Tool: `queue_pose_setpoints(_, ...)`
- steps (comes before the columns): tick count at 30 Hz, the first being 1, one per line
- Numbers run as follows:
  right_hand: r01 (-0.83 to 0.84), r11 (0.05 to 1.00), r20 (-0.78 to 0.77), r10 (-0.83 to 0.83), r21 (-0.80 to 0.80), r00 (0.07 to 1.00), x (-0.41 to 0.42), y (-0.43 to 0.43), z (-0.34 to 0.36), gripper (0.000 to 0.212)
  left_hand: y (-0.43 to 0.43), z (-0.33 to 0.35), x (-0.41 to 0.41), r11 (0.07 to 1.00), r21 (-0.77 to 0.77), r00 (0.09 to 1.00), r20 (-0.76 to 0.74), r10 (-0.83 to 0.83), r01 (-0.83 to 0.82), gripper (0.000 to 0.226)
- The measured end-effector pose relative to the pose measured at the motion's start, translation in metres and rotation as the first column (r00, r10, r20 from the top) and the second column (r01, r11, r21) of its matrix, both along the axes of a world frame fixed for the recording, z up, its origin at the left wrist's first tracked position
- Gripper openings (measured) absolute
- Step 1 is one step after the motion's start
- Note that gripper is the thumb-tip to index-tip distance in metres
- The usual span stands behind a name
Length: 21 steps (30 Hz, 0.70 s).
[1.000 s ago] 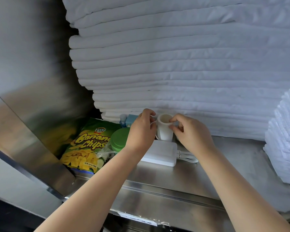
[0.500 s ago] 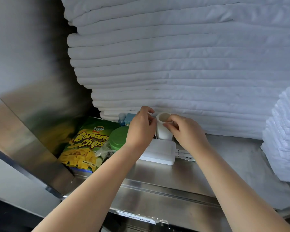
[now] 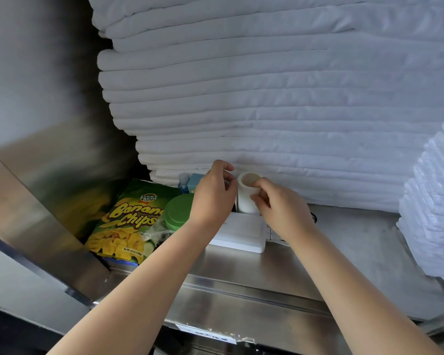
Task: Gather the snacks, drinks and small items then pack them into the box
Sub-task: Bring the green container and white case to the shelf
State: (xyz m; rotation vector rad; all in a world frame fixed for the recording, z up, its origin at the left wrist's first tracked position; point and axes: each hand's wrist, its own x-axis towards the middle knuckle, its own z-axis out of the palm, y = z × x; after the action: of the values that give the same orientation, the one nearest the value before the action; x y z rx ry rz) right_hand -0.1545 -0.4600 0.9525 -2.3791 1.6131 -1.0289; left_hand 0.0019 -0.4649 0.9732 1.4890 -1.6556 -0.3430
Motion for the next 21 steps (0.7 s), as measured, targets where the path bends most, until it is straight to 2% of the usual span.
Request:
queue_pose_setpoints(11, 0.027, 0.998, 0.161, -0.018, -0.055, 0.987, 0.012, 0.0, -0.004, 0.025, 0.002, 0.002, 0.004, 0.999, 0.028, 0.999, -0.038, 0.021, -0.02, 0.016)
queue_pose_setpoints(21, 0.042, 0.995, 0.22, -0.02, -0.095, 0.975, 0.019, -0.004, -0.008, 0.027, 0.005, 0.001, 0.012, 0.998, 0.065, 0.987, -0.16, 0.007, 0.004, 0.022)
